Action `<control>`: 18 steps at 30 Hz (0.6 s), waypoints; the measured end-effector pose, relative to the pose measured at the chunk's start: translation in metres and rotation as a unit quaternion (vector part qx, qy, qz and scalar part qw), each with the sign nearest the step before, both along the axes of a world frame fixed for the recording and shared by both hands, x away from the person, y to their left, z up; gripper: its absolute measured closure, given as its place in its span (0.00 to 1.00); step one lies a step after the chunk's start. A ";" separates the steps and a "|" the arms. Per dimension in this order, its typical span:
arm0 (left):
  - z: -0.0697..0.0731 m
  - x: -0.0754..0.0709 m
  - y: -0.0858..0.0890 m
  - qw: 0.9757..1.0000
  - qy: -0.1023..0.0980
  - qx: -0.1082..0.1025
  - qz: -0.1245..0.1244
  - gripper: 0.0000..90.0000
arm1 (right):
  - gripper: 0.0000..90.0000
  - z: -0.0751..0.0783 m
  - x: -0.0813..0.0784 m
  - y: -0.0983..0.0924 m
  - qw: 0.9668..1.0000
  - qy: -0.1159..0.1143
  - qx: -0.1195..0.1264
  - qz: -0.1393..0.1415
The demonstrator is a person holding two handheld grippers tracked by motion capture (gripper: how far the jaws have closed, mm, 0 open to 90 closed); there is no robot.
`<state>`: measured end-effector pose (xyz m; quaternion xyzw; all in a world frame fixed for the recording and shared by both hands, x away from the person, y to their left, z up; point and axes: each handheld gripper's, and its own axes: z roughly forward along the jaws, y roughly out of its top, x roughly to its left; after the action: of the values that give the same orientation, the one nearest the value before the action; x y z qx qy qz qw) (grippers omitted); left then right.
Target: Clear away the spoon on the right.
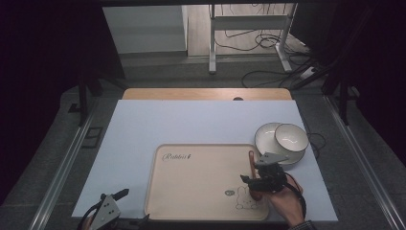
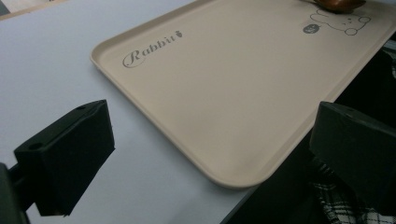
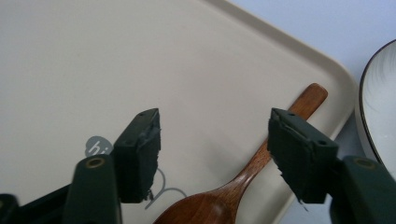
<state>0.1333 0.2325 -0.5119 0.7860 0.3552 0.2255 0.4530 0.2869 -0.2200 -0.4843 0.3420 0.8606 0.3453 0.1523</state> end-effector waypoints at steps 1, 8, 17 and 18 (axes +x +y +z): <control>0.000 0.000 0.000 1.000 0.000 0.000 0.000 0.00 | 0.33 0.000 -0.002 0.000 1.000 -0.002 0.002 0.000; 0.000 0.000 0.000 1.000 0.001 -0.001 0.001 0.00 | 0.24 0.003 -0.012 -0.004 1.000 -0.014 0.004 0.005; 0.000 0.000 -0.001 1.000 0.001 0.001 0.000 0.00 | 0.17 0.006 -0.027 -0.011 1.000 -0.027 0.014 0.008; 0.000 0.000 -0.001 1.000 0.001 0.001 0.000 0.00 | 0.16 0.007 -0.028 -0.012 0.999 -0.028 0.014 0.006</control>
<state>0.1336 0.2319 -0.5121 0.7869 0.3554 0.2246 0.4516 0.2587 -0.2320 -0.4776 0.3288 0.8531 0.3681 0.1692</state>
